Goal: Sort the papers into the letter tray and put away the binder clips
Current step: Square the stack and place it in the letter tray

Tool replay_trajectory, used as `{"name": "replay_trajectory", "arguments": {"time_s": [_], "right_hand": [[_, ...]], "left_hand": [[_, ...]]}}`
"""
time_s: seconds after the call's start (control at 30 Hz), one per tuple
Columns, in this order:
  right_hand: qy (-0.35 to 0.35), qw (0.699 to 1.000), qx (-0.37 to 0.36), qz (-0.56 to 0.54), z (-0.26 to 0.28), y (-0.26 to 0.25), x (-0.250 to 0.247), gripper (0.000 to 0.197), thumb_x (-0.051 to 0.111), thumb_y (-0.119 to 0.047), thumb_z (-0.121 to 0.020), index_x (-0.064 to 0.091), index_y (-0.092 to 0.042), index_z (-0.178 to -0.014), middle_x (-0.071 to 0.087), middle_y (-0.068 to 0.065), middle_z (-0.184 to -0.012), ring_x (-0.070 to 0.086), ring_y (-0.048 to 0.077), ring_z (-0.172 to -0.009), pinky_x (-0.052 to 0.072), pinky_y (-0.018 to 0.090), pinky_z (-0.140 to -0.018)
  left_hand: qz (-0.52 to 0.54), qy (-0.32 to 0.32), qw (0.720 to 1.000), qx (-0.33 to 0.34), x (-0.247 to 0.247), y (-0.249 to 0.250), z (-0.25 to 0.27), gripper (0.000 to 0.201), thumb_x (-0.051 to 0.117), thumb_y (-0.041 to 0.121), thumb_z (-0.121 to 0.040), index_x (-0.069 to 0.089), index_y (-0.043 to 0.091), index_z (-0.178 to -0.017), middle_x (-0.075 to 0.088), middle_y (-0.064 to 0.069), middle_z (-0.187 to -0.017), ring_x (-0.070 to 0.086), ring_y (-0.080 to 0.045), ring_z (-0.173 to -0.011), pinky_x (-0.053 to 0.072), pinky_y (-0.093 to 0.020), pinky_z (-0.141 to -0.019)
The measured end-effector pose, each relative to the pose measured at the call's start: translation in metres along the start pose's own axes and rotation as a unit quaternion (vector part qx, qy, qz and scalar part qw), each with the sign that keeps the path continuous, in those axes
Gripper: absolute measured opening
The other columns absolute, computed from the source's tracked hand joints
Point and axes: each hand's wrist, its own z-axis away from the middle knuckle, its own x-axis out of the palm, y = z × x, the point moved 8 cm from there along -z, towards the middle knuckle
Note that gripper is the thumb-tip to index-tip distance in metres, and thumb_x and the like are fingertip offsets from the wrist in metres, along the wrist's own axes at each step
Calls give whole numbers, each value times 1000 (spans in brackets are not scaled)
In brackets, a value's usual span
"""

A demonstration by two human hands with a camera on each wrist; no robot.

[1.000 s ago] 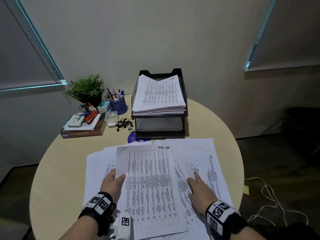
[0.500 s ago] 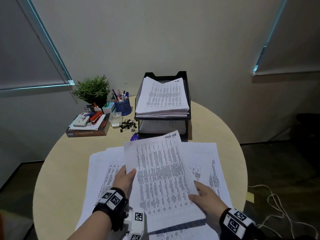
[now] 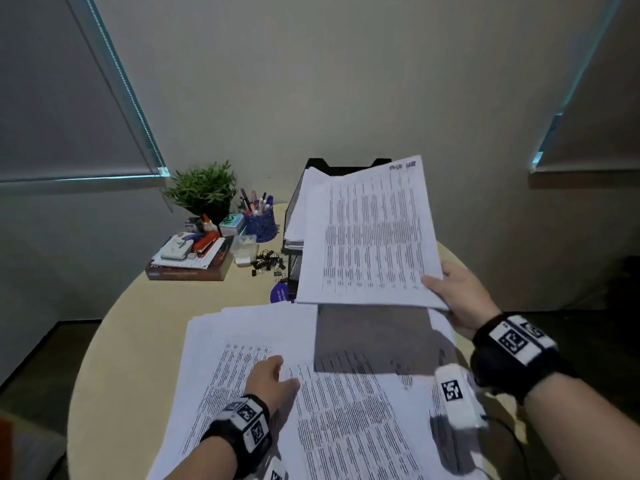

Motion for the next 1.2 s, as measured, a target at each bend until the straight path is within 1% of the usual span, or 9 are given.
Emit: {"name": "replay_trajectory", "arguments": {"time_s": [0.1, 0.2, 0.37, 0.53, 0.63, 0.73, 0.87, 1.03, 1.2], "right_hand": [[0, 1000, -18, -15, -45, -34, 8, 28, 47, 6, -92, 59, -3, -115, 63, 12, -117, 64, 22, -91, 56, 26, -76], [24, 1000, -8, -18, -91, -51, 18, 33, 48, 8, -90, 56, 4, -122, 62, 14, -115, 63, 26, -91, 55, 22, -63], [42, 996, 24, 81, -147, -56, 38, 34, 55, 2, -87, 58, 4, -120, 60, 24, -123, 59, 38, -112, 49, 46, -94], [28, 957, 22, 286, -169, -58, 61, 28, 53, -2, -88, 54, 10, -113, 61, 26, -114, 60, 32, -102, 41, 31, -71], [52, 936, 15, 349, -168, -62, 70, 46, 53, -4, -90, 38, 2, -133, 52, 23, -128, 51, 36, -118, 43, 37, -89], [35, 926, -1, 375, -161, -63, 82, 66, 58, -14, -89, 22, -2, -143, 41, 22, -136, 52, 37, -114, 44, 36, -84], [-1, 875, -79, 478, -142, -65, 92, 58, 58, -33, -88, 39, -6, -135, 18, 18, -150, 34, 37, -132, 36, 40, -106], [-98, 767, -138, 619, -122, -56, 107, 48, 57, -52, -84, 59, -15, -116, 56, 11, -123, 51, 30, -114, 30, 43, -105], [-93, 816, -123, 557, -119, -51, 104, 37, 48, -33, -94, 61, -4, -113, 63, 16, -115, 56, 33, -110, 45, 41, -93]], "left_hand": [[-56, -12, 998, -1, 1, 7, -7, 79, 75, 34, -74, 38, 10, -140, 49, -9, -136, 48, -25, -124, 40, -33, -105], [-76, -28, 997, 3, 4, 9, -15, 79, 78, 32, -72, 39, 18, -139, 51, -5, -131, 51, -22, -118, 45, -31, -98], [-117, -27, 993, 17, 4, 14, -18, 60, 78, 33, -72, 47, 25, -123, 52, -3, -112, 56, -19, -100, 47, -27, -88], [-127, -18, 991, 27, 5, 13, -19, 46, 77, 36, -71, 42, 34, -101, 44, 2, -105, 47, -15, -91, 44, -25, -85], [-129, -15, 991, 37, 6, 13, -18, 46, 76, 36, -72, 40, 35, -101, 45, 2, -109, 47, -15, -95, 45, -26, -87], [-135, -15, 989, 49, 7, 12, -18, 51, 74, 38, -74, 42, 33, -113, 44, 1, -117, 46, -17, -107, 43, -29, -93], [-136, -15, 989, 54, 8, 12, -16, 59, 71, 39, -76, 41, 31, -126, 42, 2, -126, 43, -18, -119, 41, -31, -100], [-147, -18, 988, 55, 8, 12, -13, 60, 69, 41, -78, 40, 31, -129, 40, 1, -132, 41, -19, -122, 39, -33, -103], [-152, -21, 987, 50, 10, 13, -10, 71, 64, 42, -83, 27, 30, -142, 30, -2, -142, 33, -21, -131, 35, -34, -108]]}}
